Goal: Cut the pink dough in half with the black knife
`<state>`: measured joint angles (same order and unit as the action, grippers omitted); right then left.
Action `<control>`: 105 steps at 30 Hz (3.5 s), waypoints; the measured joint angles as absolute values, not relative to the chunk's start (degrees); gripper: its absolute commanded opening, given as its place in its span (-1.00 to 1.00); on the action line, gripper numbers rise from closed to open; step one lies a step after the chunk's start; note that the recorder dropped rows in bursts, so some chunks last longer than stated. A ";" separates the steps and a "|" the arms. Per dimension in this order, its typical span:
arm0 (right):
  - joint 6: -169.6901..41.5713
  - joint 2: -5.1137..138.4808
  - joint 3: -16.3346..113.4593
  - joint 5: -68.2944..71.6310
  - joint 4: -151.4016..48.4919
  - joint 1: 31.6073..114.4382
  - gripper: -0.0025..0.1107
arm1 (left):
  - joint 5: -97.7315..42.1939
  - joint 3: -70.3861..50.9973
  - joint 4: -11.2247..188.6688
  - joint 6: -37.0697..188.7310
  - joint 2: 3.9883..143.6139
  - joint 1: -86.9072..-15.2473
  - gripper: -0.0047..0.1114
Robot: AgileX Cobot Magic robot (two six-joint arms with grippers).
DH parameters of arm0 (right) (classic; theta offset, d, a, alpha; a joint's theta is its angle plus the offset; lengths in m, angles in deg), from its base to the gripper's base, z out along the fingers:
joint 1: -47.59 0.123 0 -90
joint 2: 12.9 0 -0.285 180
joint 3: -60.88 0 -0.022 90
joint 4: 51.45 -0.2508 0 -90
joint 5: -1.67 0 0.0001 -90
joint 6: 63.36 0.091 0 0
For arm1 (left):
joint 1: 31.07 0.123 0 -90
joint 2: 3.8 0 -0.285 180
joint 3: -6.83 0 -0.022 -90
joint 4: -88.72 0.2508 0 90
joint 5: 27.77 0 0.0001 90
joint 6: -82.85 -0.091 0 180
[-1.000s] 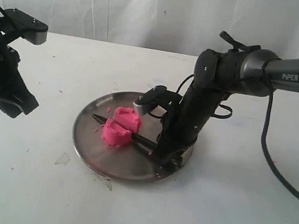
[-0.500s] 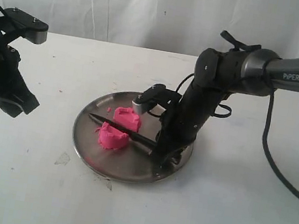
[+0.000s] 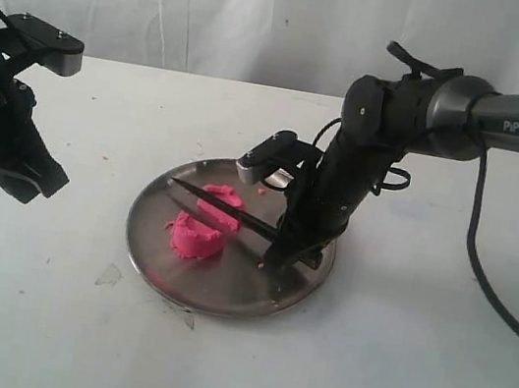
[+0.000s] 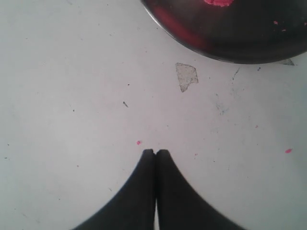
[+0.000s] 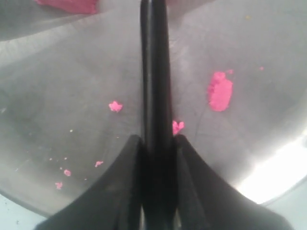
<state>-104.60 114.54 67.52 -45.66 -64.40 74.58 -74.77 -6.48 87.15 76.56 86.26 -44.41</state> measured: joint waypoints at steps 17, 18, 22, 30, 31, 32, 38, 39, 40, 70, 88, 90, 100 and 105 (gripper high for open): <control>-99.77 114.54 67.52 -44.04 -61.04 74.58 -0.96 | -74.65 -6.48 87.05 76.66 86.26 -44.41 -0.92; -99.66 114.54 67.52 -44.04 -61.70 74.58 -0.96 | -74.65 -6.48 87.05 76.66 86.26 -44.41 -0.92; -99.54 112.92 67.52 -44.70 -64.24 74.58 -0.96 | -74.53 -6.48 87.05 76.66 86.26 -44.41 -0.92; -92.16 103.84 67.52 -44.85 -62.45 74.58 -0.96 | -74.43 -6.48 87.05 76.66 86.26 -44.41 -0.92; -89.42 103.17 67.52 -44.56 -60.94 74.58 -0.96 | -74.43 -6.48 87.05 76.66 86.26 -44.41 -0.92; -85.67 102.55 67.52 -44.08 -59.21 74.58 -0.96 | -74.43 -6.48 87.05 76.66 86.26 -44.41 -0.92; -73.81 104.50 67.62 -45.71 -53.90 74.58 -0.96 | -74.43 -6.48 87.05 76.66 86.26 -44.41 -0.92; -73.20 105.60 67.62 -46.93 -53.77 74.58 -0.96 | -74.43 -6.48 86.93 76.66 86.26 -44.41 -0.92; -72.88 106.53 67.62 -47.77 -53.77 74.58 -0.96 | -74.43 -6.48 86.93 76.66 86.26 -44.41 -0.92; -69.76 114.06 67.51 -48.41 -57.18 74.22 -0.96 | -74.43 -6.48 84.07 76.58 86.26 -44.41 -0.92; -72.94 113.52 67.51 -56.54 -57.18 74.12 -0.59 | -74.43 -6.48 83.92 76.44 86.26 -44.41 -0.92; -72.94 113.83 67.51 -57.02 -57.18 74.12 -0.45 | -74.43 -6.48 83.92 76.44 86.26 -44.41 -0.92; -72.94 113.91 67.72 -57.28 -57.80 74.12 -0.26 | -74.43 -6.48 83.92 76.44 86.26 -44.41 -0.92; -72.94 113.91 67.72 -57.28 -57.80 74.12 -0.26 | -74.43 -6.48 83.92 76.44 86.26 -44.41 -0.92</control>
<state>-72.94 113.91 67.72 -57.28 -57.80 74.12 -74.43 -6.48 83.92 76.44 86.26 -44.41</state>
